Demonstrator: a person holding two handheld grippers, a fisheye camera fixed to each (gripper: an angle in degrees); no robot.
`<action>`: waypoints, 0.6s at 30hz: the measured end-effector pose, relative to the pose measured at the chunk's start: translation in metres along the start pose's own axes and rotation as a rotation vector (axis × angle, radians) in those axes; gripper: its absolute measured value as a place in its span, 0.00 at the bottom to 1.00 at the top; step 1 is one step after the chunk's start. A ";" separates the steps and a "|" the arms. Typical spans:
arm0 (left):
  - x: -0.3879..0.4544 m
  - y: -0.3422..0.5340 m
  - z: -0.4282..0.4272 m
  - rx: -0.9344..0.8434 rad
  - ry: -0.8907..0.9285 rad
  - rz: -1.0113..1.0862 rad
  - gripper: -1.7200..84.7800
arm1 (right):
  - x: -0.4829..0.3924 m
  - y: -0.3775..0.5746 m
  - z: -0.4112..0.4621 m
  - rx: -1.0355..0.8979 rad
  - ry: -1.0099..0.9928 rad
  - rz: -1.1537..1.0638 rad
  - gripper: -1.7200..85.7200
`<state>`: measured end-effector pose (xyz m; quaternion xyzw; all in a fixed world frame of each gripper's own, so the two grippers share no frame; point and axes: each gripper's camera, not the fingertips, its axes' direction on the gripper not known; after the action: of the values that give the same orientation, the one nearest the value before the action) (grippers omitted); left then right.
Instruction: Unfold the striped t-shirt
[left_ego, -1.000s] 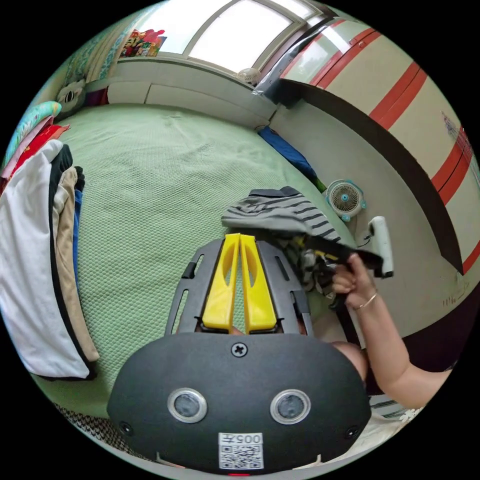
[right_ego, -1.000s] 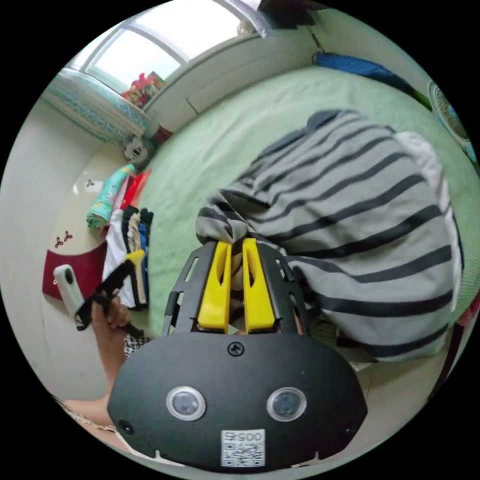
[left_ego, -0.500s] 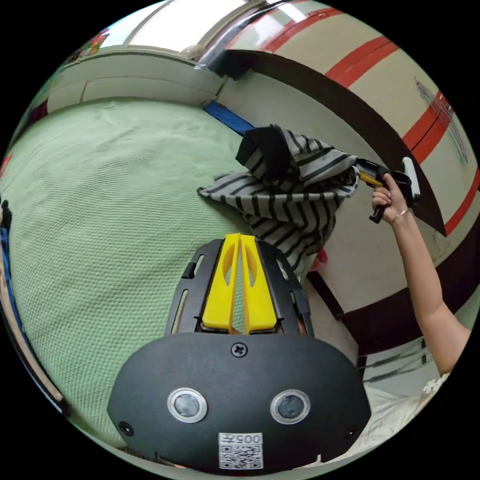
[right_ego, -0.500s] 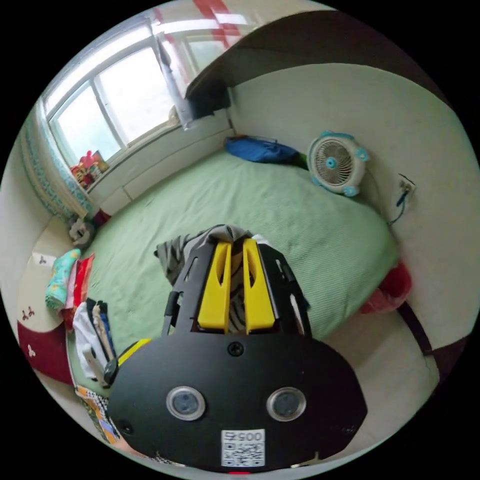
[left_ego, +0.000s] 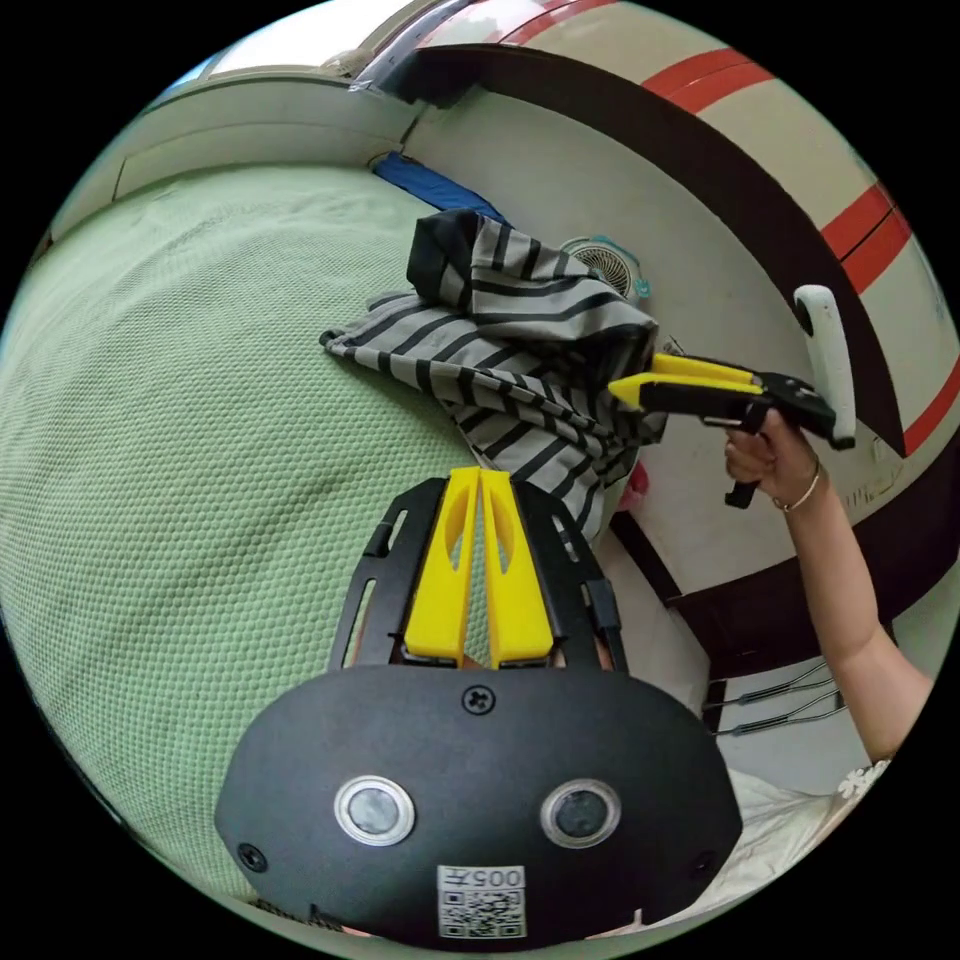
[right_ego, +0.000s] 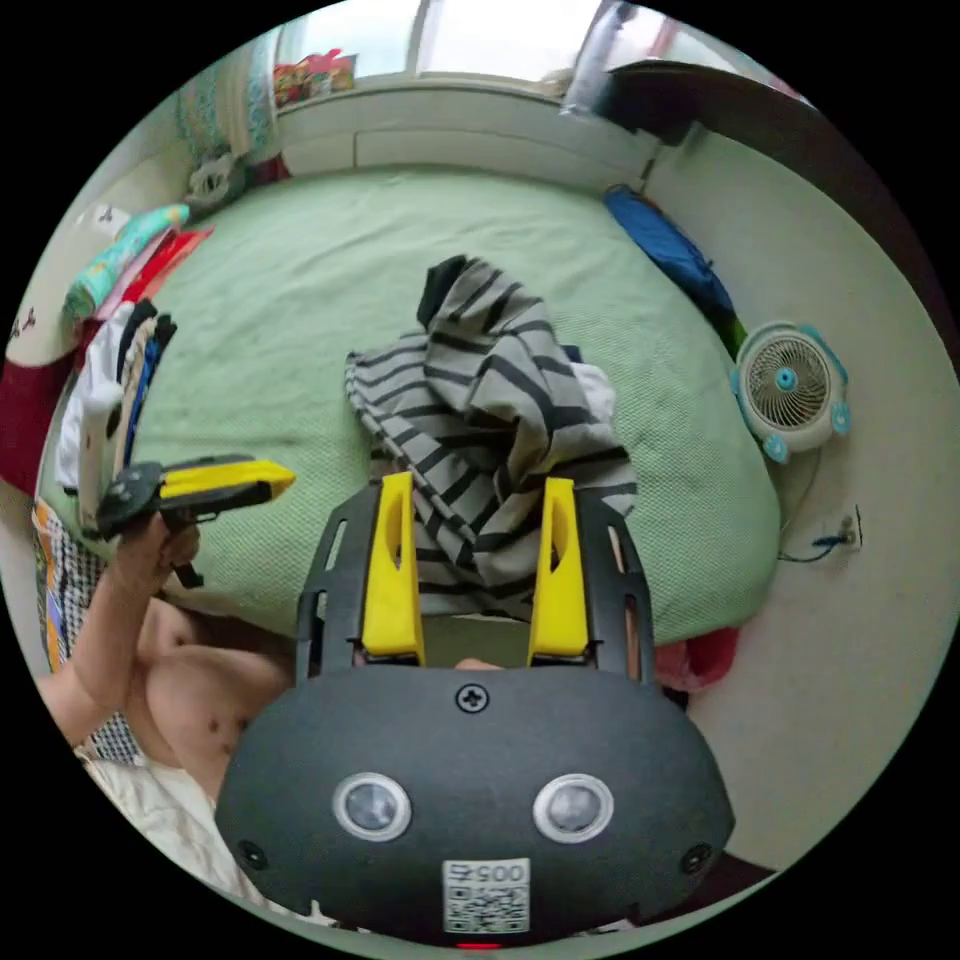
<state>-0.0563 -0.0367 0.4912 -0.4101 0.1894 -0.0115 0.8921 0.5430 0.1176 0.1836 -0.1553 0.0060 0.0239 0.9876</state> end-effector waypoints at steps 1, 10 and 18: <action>0.001 0.000 0.000 0.005 -0.009 0.002 0.01 | -0.005 -0.002 0.005 -0.017 -0.004 -0.016 0.19; 0.005 0.004 -0.001 -0.005 0.046 0.015 0.01 | -0.048 -0.035 0.053 -0.096 0.180 -0.088 0.15; 0.018 0.008 0.000 -0.029 0.030 0.074 0.01 | -0.026 -0.036 0.023 -0.007 0.114 0.035 0.03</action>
<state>-0.0408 -0.0341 0.4793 -0.4156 0.2181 0.0182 0.8828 0.5193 0.0890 0.2173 -0.1598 0.0647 0.0326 0.9845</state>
